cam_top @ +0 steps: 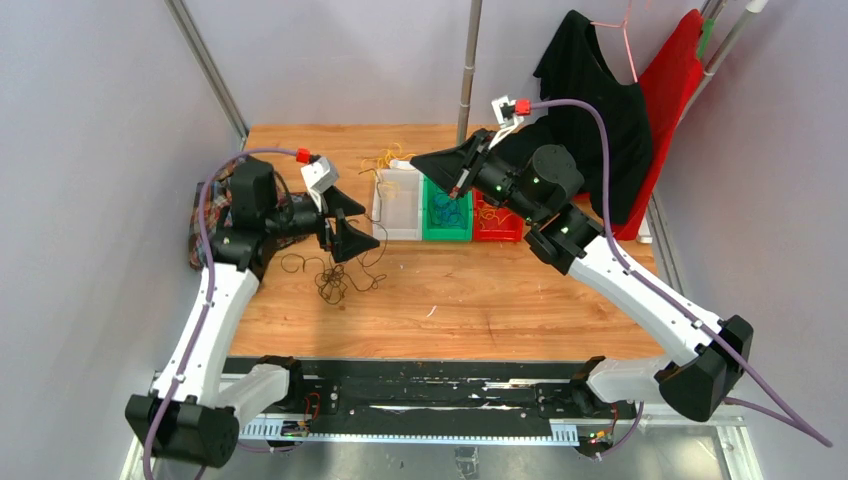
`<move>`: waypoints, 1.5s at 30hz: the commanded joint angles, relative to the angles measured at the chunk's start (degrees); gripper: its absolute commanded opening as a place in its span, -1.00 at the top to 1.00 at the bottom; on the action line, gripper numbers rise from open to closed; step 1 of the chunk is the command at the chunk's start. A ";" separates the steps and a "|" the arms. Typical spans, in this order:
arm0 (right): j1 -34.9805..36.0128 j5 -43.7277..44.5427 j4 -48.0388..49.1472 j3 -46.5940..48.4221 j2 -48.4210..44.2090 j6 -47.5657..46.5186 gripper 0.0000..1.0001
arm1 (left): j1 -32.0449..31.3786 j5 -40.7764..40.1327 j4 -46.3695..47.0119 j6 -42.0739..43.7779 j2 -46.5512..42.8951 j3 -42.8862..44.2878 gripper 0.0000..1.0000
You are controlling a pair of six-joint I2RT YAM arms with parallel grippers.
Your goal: Untangle the cables
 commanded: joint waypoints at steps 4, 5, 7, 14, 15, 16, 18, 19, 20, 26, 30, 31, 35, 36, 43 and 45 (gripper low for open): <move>3.84 1.91 5.34 4.25 2.56 2.52 0.99 | -1.69 -5.25 38.55 -34.50 -8.87 -12.72 -0.68; 4.09 1.69 5.62 4.31 2.72 2.86 0.99 | -1.70 -6.29 38.54 -33.94 -9.24 -13.14 -0.64; 4.40 1.26 5.79 4.65 3.03 3.39 0.99 | -1.70 -7.12 38.57 -32.91 -9.58 -13.68 -0.58; 4.84 1.04 5.43 5.06 3.89 4.09 0.99 | -2.81 0.08 38.54 -36.96 -6.71 -14.18 -0.10; 4.84 1.03 5.45 5.13 4.09 4.19 0.98 | -3.02 1.06 38.61 -37.78 -6.46 -14.44 -0.03; 4.89 1.08 5.39 5.16 4.18 4.18 0.99 | -3.21 1.38 38.61 -38.24 -6.40 -14.69 0.06; 4.83 1.44 5.01 5.22 4.20 3.86 0.99 | -3.28 1.05 38.62 -38.21 -6.97 -15.27 0.41; 4.72 1.58 4.63 5.38 4.16 3.50 0.99 | -3.28 0.30 38.75 -38.30 -7.39 -15.61 0.70; 4.51 1.75 4.08 5.59 4.11 3.27 0.99 | -3.28 -0.33 38.18 -38.13 -7.80 -15.80 0.86; 0.03 2.79 0.64 5.13 1.71 1.26 0.99 | -3.27 -5.30 22.52 -25.40 -9.34 -14.03 0.99; -5.92 1.78 -0.81 3.07 -0.58 2.93 0.99 | -3.28 -5.73 11.87 -16.73 -11.01 -13.87 0.99; -7.15 1.83 -1.19 2.45 -1.29 2.81 0.99 | -3.28 -5.52 10.71 -15.46 -11.80 -14.47 0.99; -12.90 0.87 -4.49 1.76 -3.05 1.94 0.99 | -3.28 -6.97 3.54 -6.35 -14.60 -15.66 0.99; -14.36 0.60 -5.16 1.57 -3.42 1.65 0.99 | -3.28 -7.63 1.32 -3.62 -15.05 -15.64 0.99; -24.06 0.49 -10.55 1.57 -4.27 -2.29 0.99 | -3.28 -18.04 -12.13 12.44 -15.15 -15.26 0.99; -26.03 0.71 -11.83 1.78 -3.92 -4.04 0.99 | -3.28 -21.14 -13.89 14.86 -14.95 -14.95 0.99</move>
